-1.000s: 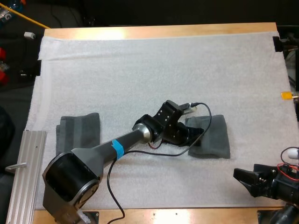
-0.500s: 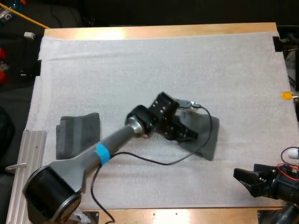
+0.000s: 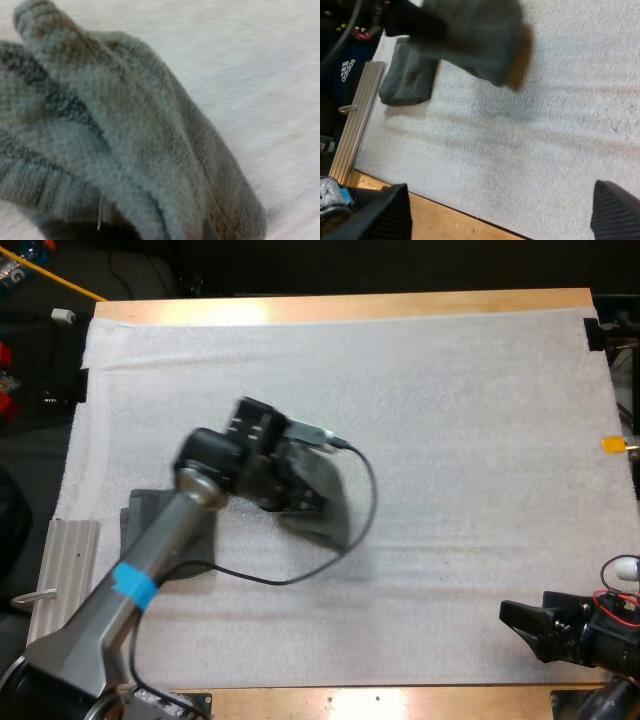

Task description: Pick towel from pile, fold and stack

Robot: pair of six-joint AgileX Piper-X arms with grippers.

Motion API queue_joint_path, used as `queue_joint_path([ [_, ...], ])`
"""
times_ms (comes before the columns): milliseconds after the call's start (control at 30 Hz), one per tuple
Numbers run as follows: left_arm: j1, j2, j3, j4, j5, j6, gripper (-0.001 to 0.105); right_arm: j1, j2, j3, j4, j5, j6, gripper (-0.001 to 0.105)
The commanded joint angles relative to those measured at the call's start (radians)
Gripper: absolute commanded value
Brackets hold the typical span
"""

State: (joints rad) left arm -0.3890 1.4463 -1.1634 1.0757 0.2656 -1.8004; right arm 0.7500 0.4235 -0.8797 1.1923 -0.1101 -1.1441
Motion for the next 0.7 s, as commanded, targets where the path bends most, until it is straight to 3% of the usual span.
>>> queue_joint_path([
  [0, 0.027, -0.027, -0.006, 0.026, -0.012, 0.032, 0.0, 0.001, -0.003, -0.005, 0.001, -0.007, -0.003, 0.071],
  [167, 0.133, -0.08, -0.006, 0.065, -0.079, 0.122, 0.0, 0.001, -0.003, -0.005, 0.001, -0.007, -0.003, 0.071],
  [333, 0.224, -0.106, -0.006, 0.065, -0.061, 0.167, 0.0, 0.001, -0.003, -0.003, 0.001, -0.007, -0.003, 0.071],
  [500, 0.248, -0.106, -0.019, 0.07, -0.037, 0.214, 0.0, 0.001, -0.003, -0.003, 0.001, -0.007, -0.003, 0.071],
  [667, 0.248, -0.106, -0.104, 0.076, -0.046, 0.225, 0.0, 0.001, -0.003, -0.003, 0.001, -0.007, -0.003, 0.071],
])
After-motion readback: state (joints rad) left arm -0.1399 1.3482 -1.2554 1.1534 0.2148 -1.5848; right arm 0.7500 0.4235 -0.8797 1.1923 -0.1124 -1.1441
